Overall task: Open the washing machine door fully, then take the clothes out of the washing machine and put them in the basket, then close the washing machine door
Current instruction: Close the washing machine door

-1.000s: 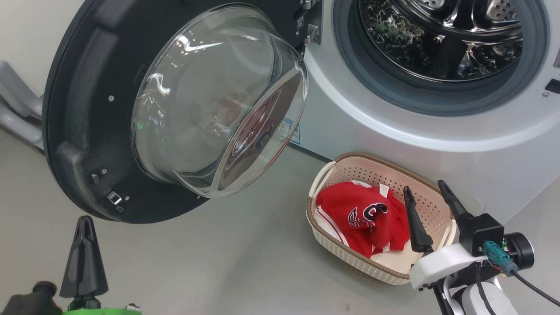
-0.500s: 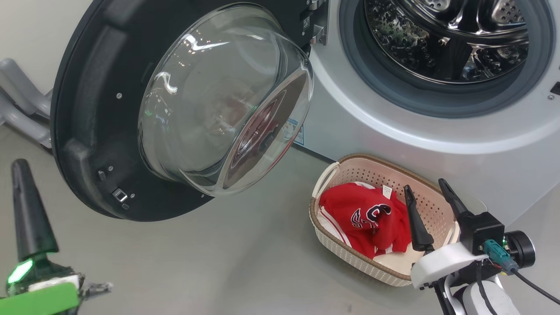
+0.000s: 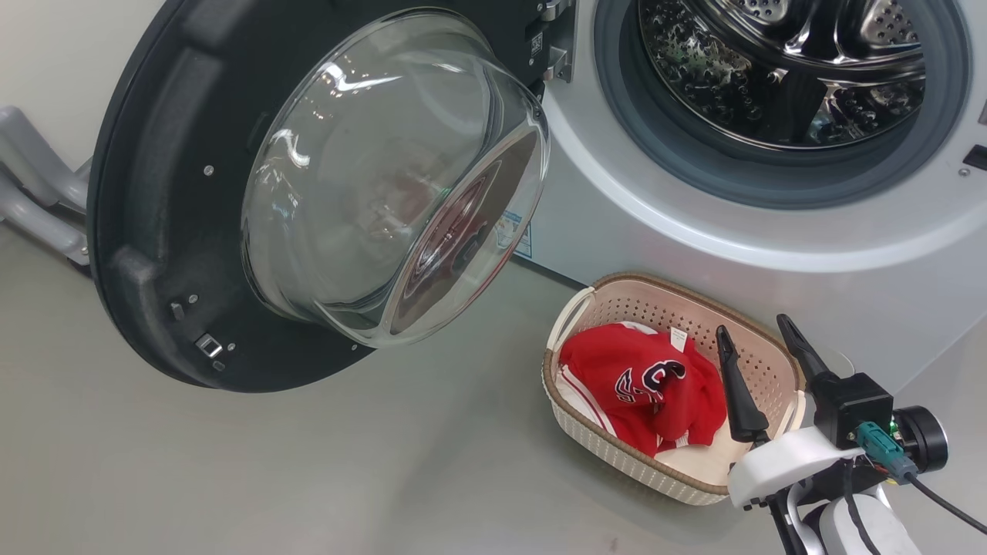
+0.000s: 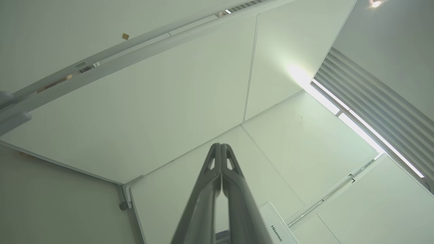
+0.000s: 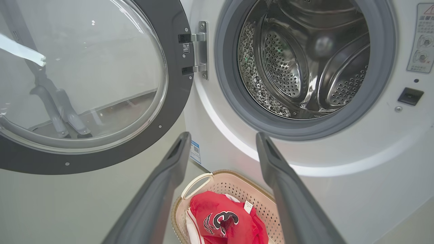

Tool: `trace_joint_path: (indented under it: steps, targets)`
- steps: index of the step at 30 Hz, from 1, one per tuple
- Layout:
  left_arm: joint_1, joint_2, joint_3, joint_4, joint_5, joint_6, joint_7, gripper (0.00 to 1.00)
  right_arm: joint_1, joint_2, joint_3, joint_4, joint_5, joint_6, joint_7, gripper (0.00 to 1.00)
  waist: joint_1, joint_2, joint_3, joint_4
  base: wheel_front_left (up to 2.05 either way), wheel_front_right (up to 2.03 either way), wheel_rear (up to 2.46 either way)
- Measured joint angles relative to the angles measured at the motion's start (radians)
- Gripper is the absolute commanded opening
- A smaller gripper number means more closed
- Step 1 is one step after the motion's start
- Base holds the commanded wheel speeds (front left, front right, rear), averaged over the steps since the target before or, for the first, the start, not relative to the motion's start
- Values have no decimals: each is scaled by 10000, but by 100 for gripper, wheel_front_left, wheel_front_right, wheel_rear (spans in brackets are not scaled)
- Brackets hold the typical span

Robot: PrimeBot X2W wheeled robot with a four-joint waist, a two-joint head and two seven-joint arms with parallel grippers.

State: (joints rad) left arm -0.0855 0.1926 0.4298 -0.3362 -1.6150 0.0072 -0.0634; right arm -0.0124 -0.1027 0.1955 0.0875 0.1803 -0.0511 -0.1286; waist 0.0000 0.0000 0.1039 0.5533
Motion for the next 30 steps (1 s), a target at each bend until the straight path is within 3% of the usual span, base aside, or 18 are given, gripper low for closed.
trace_joint_path:
  steps: [5, 12, 21, 30]
  targets:
    - [-665, 1103, 430, 1561, -608, 784, 947, 0, 7, -8, -15, -13, 2, -13, 8, 100, 0, 0, -13, -52, 0, 0, 0]
    - [-1318, 2276, -19, 3432, -922, 1068, 2197, 0, 14, -82, -52, -125, 0, -29, 102, 100, 0, 0, 20, -139, 0, 0, 0]
    - [-2197, 2830, -1536, 4652, -892, 1112, 3559, 0, 58, -115, -128, -288, 0, -54, 102, 100, 0, 0, 74, -247, 0, 0, 0]
    - [-2667, 2803, -2842, 5451, -821, 1112, 4556, 0, 278, -107, -263, -439, 2, -144, 102, 100, 0, 0, 78, -324, 0, 0, 0]
